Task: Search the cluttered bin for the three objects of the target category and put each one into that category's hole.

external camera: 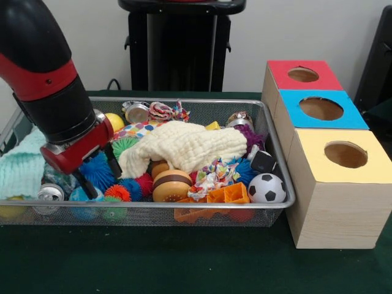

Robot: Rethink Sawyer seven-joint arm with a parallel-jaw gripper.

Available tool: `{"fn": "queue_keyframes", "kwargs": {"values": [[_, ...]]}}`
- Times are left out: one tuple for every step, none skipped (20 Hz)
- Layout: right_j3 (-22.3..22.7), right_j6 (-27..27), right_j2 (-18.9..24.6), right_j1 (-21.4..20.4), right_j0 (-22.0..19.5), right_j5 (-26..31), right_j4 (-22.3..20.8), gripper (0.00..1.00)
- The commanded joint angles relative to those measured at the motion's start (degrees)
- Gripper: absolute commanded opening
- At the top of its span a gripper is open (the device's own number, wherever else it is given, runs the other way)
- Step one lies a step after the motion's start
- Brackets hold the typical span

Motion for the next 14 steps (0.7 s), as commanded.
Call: {"fn": "queue_keyframes", "kwargs": {"values": [[-2.7, -12.7, -0.4, 1.7, 0.0, 4.8, -2.8, 1.0], [-2.6, -12.7, -0.5, 1.6, -0.4, 4.8, -2.8, 1.0], [-2.6, -12.8, -0.5, 1.5, -0.5, 4.9, -2.8, 1.0], [-2.7, -12.8, -0.7, 1.3, -0.7, 5.0, -2.9, 1.0], [-2.5, -12.7, -0.9, 1.1, -0.9, 5.1, -2.9, 1.0], [-2.3, -12.7, -1.0, 0.9, -1.1, 5.2, -2.9, 1.0], [-2.2, -12.8, -1.0, 0.7, -1.3, 5.2, -2.9, 1.0], [-2.0, -12.8, -1.1, 0.6, -1.5, 5.3, -3.0, 1.0], [-1.8, -12.8, -1.1, 0.4, -1.7, 5.4, -3.0, 1.0], [-1.5, -12.7, -1.4, 0.3, -2.1, 5.8, -2.9, 1.0], [-1.3, -12.4, -1.6, 0.1, -2.3, 5.7, -2.9, 1.0], [-1.1, -12.2, -1.9, -0.2, -2.7, 6.1, -2.9, 1.0], [-1.0, -12.1, -2.1, -0.4, -2.8, 6.2, -3.0, 1.0], [-1.0, -11.8, -2.5, -0.5, -3.0, 6.3, -3.1, 1.0]]}}
